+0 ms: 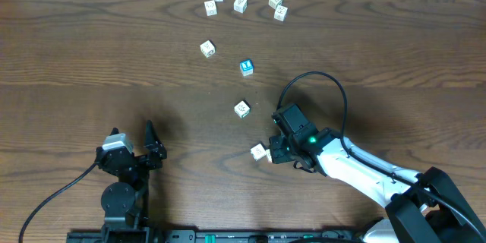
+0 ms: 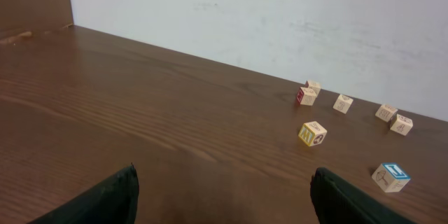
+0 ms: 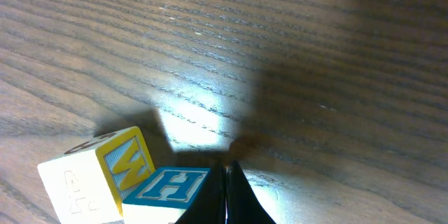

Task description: Lift 5 blocks

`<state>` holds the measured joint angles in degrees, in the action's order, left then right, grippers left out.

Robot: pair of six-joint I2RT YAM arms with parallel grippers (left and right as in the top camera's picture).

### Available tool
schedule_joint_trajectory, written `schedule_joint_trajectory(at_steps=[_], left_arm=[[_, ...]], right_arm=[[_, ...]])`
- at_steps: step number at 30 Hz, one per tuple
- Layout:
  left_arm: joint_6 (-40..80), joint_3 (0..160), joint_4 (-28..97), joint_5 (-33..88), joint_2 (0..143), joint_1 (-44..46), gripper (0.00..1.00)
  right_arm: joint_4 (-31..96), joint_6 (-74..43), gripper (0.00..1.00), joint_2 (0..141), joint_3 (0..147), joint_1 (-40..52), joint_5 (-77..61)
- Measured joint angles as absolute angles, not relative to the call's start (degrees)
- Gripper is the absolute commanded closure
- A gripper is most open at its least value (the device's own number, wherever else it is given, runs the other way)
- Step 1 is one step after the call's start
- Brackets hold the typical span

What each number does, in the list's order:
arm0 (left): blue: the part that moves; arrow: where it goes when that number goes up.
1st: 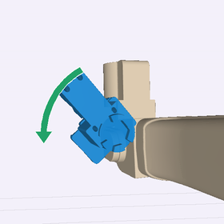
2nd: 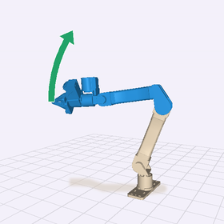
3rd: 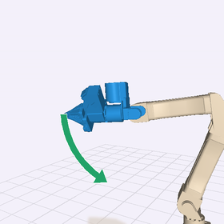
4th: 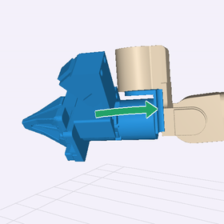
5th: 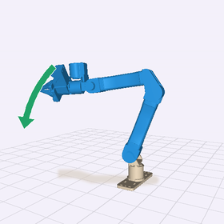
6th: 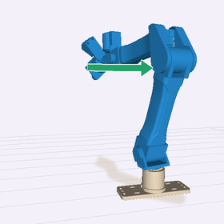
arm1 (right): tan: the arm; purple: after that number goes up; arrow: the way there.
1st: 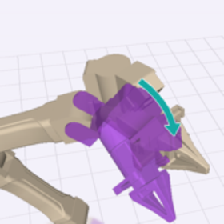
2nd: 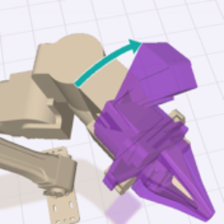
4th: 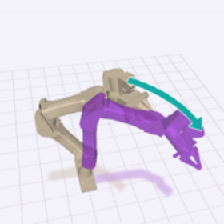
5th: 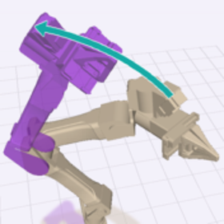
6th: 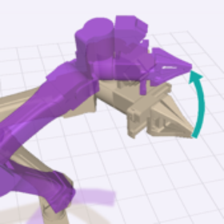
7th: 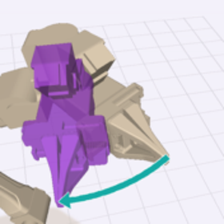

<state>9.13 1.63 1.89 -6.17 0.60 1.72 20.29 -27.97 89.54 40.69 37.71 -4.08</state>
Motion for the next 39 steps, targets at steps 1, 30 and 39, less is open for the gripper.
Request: schedule_joint_trajectory(at_steps=[1, 30, 39], left_arm=[[9.13, 1.63, 1.91, -6.17, 0.60, 1.72, 0.21], [9.13, 1.63, 1.89, -6.17, 0.60, 1.72, 0.21], [9.13, 1.63, 1.89, -6.15, 0.60, 1.72, 0.21]], right_arm=[[20.38, -27.99, 0.99, 89.54, 40.69, 37.69, -4.05], [30.04, -29.12, 0.99, 88.07, 40.73, 43.86, -4.73], [26.52, -29.15, 0.99, 88.07, 40.73, 43.86, -4.73]])
